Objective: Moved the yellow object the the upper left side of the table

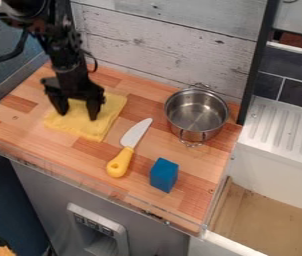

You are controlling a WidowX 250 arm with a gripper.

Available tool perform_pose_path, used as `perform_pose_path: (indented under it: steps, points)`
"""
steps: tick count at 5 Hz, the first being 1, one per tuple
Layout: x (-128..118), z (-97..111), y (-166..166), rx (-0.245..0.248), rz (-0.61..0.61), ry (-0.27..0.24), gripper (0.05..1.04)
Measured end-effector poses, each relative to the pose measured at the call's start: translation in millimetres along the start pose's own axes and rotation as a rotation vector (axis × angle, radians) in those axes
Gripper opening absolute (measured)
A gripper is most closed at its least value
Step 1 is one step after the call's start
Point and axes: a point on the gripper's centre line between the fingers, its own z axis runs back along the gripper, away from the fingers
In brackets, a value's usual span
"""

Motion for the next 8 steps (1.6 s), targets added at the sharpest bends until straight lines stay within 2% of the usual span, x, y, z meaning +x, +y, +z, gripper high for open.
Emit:
perform_pose_path:
  steps: [2, 3, 5, 7, 8]
  points:
    - [50, -11, 13, 0.028, 0.056, -0.038, 1.001]
    - [65, -13, 17, 0.04, 0.058, -0.056, 1.001]
    - [79, -14, 14, -0.003, 0.094, -0.07, 1.001]
    - [77, -13, 14, -0.008, 0.101, -0.07, 1.0]
    - [76, -4, 14, -0.006, 0.111, -0.079, 0.999]
